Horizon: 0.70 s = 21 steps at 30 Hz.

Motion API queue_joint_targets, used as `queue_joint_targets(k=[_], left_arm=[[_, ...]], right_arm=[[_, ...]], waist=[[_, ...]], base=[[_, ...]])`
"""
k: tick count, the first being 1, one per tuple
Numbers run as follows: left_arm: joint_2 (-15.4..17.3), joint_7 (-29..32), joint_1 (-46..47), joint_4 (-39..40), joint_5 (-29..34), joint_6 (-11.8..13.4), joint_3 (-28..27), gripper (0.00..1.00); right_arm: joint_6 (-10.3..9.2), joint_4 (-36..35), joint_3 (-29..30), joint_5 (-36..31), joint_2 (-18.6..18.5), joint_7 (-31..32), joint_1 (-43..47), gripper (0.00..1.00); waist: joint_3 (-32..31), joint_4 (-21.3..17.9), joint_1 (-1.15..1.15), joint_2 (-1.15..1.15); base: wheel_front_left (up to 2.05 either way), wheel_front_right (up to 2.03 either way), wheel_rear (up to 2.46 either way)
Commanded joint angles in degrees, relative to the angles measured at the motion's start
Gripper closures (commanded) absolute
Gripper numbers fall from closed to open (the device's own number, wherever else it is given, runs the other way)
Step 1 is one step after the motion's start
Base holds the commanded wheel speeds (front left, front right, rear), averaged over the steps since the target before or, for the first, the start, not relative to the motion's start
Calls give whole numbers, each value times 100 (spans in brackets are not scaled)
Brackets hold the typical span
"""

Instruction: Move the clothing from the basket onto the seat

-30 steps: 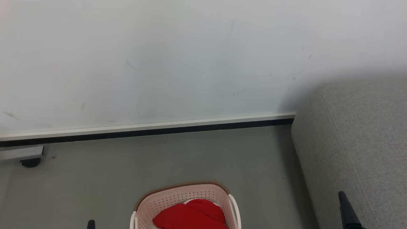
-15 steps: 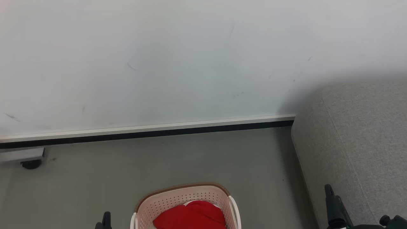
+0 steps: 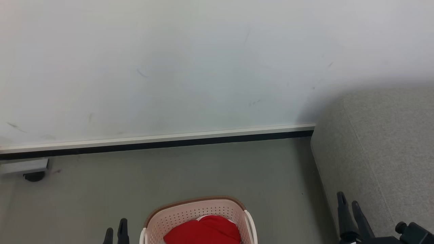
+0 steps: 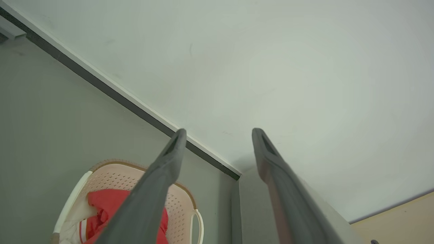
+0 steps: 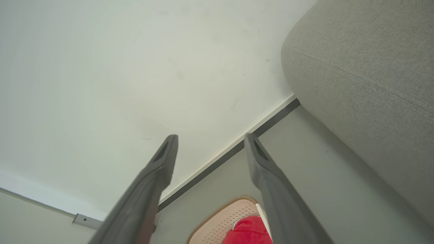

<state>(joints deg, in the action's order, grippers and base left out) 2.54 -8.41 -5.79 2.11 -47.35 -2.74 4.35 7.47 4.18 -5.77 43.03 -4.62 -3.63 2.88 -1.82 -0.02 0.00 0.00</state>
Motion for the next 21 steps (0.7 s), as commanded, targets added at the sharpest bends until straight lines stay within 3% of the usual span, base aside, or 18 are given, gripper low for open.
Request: queue_joint_targets(k=[1,21], left_arm=[[35,-52,94,82,195,26,22,0],[39,-267,174,119,1357,206,210,0]], right_arm=[[2,-83,-60,-212,-30,-80,-103,0],[3,-77,-431,-1481,-59,-448,-102,0]], waist=[[-6,3,0,0],[-126,41,0,0]], base=[[0,0,0],[0,0,0]])
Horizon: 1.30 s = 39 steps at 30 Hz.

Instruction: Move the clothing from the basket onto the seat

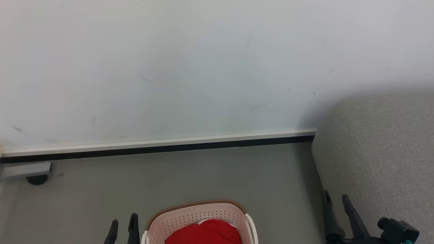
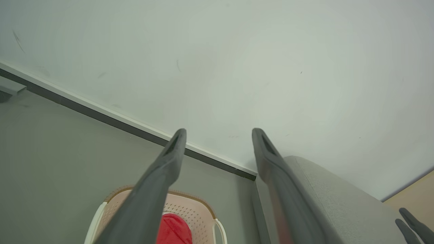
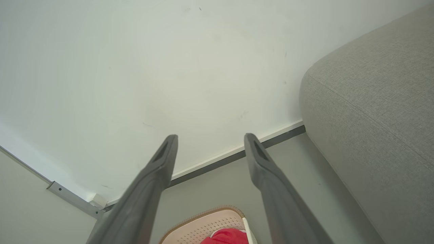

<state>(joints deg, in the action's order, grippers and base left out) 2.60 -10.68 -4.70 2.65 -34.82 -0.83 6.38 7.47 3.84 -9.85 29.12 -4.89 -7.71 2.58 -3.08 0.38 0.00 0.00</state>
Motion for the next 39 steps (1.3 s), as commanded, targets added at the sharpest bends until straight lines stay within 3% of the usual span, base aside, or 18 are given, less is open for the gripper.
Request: queue_joint_targets(k=[1,39], left_arm=[[34,-52,69,66,158,27,10,0],[39,-383,287,119,1933,379,281,0]], right_arm=[[3,-42,-32,-151,-26,-60,-73,0],[4,-72,-667,-1705,-129,-639,-143,0]], waist=[[-7,2,0,0],[-49,68,0,0]], base=[[0,0,0],[0,0,0]])
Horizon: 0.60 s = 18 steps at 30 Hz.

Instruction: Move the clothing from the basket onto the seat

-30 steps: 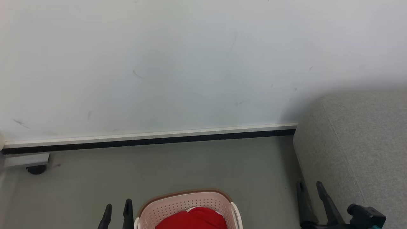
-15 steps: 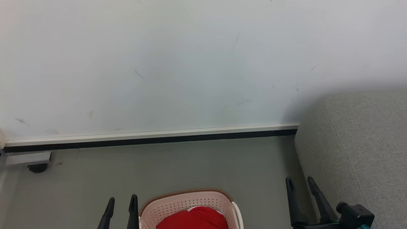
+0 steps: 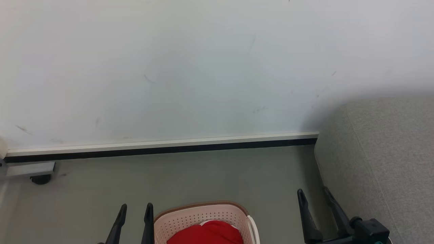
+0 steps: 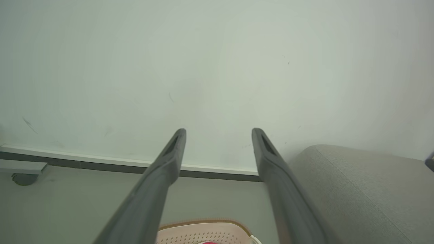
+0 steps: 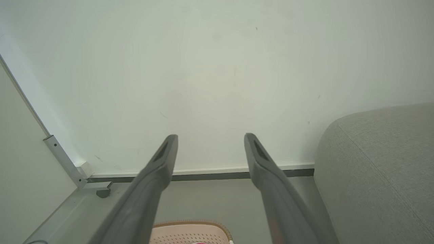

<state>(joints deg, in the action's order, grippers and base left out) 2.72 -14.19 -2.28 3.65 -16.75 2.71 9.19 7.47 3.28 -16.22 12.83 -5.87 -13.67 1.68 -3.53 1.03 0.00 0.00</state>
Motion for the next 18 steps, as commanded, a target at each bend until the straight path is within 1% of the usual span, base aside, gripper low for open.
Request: queue_joint_targets(k=[1,3,9,18], left_arm=[[26,-41,55,24,151,31,7,0],[25,-57,69,38,215,1,26,0],[25,-105,88,57,494,44,42,0],[23,-105,62,40,518,15,46,0]], right_arm=[[4,-19,-39,-111,-32,-59,-52,0],[4,-21,-62,-200,-38,-75,-49,0],[4,5,-184,-407,-65,-157,-53,0],[4,58,-232,-411,-71,-156,-69,0]], waist=[[-9,7,0,0],[-18,16,0,0],[-24,36,0,0],[-26,41,0,0]], base=[[0,0,0],[0,0,0],[0,0,0],[0,0,0]])
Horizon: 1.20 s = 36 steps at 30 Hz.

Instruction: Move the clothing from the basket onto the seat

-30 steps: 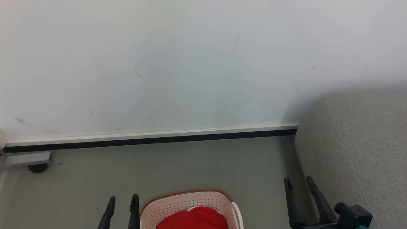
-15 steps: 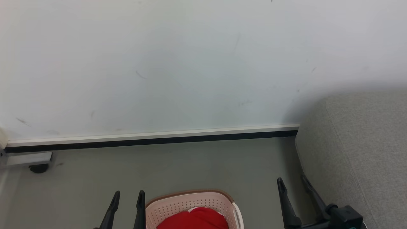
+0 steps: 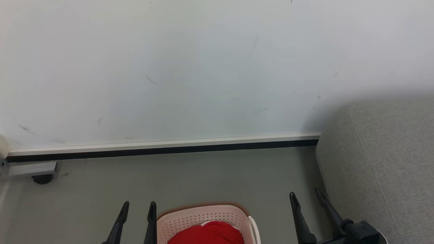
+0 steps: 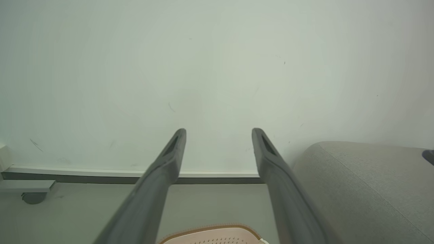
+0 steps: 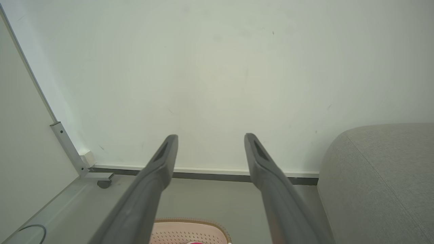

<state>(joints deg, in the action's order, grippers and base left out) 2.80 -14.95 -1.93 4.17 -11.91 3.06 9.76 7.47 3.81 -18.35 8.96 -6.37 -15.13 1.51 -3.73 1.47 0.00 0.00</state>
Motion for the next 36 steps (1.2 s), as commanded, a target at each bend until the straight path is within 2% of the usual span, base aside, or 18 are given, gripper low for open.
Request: queue_joint_targets(k=[1,21,29,36], left_arm=[[16,-30,14,-18,37,-21,-13,0],[16,-30,56,-114,289,-28,66,0],[15,-30,231,-313,536,-122,78,0],[13,-25,731,-491,537,-279,138,0]], right_arm=[[4,9,-24,-26,-20,-11,-48,0],[4,-93,117,-87,8,-10,-100,0],[4,-218,139,-98,9,-10,-338,0],[4,-520,202,-112,0,-10,-874,0]], waist=[[-15,-6,0,0],[172,-88,0,0],[585,-370,0,0],[1368,-692,0,0]], base=[[0,0,0],[0,0,0],[0,0,0],[0,0,0]])
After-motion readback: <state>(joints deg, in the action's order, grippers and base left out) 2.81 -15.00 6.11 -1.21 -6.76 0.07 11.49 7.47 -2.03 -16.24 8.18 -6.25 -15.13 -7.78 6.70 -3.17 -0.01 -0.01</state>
